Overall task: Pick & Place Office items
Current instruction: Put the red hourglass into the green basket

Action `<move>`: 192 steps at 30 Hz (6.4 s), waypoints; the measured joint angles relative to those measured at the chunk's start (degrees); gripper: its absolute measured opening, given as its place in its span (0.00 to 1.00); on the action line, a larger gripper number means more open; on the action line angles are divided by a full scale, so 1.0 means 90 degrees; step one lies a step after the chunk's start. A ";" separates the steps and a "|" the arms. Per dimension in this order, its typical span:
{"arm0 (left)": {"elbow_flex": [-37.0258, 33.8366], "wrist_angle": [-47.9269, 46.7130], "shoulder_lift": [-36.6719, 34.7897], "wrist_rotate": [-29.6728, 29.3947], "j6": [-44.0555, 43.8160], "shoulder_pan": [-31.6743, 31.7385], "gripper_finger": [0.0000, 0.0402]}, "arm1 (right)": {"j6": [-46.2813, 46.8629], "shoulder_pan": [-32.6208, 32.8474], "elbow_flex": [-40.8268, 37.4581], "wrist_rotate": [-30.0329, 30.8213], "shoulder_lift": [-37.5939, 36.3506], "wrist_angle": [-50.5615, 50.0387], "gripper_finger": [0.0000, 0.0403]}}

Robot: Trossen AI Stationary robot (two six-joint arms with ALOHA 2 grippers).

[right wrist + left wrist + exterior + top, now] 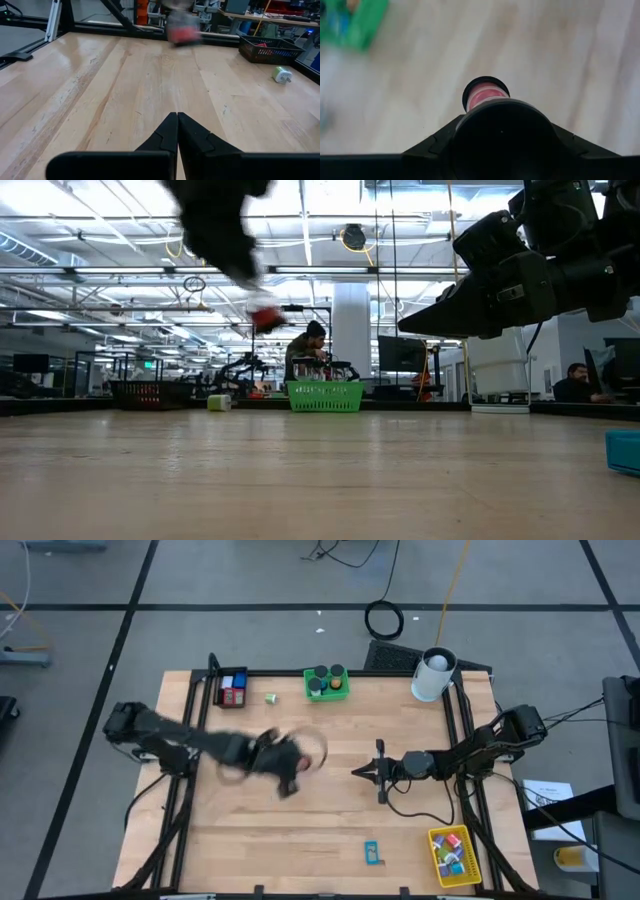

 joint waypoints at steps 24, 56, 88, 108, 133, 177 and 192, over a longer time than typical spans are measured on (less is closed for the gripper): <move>0.2300 0.0569 0.3116 0.2141 0.3181 0.3294 0.50 | -0.0005 0.0000 0.0000 -0.0004 0.0000 -0.0188 0.00; 0.2613 0.0303 0.2432 0.2046 0.3492 0.3349 0.65 | -0.0011 0.0000 0.0000 -0.0005 0.0000 -0.0243 0.00; -0.3230 0.5430 -0.1880 0.2178 0.3394 0.3247 0.01 | 0.0522 -0.0217 0.0003 0.0385 0.0000 -0.0143 0.02; -0.7214 1.1735 -0.1891 0.2317 0.3489 0.3220 0.07 | 0.1675 -0.1530 0.2677 0.0362 -0.0896 -0.5670 0.10; -0.7206 1.1714 -0.1855 0.2311 0.3351 0.3175 0.11 | 0.1662 -0.2124 0.4313 0.0941 0.0482 -0.6203 0.87; -0.7201 1.1612 -0.1855 0.2294 0.3307 0.3175 0.08 | 0.1006 -0.2612 0.4274 0.0761 0.0804 -0.4914 0.42; -0.7201 1.1610 -0.1855 0.2292 0.3336 0.3172 0.08 | 0.1126 -0.4033 0.4269 0.0497 0.1220 -0.3892 0.42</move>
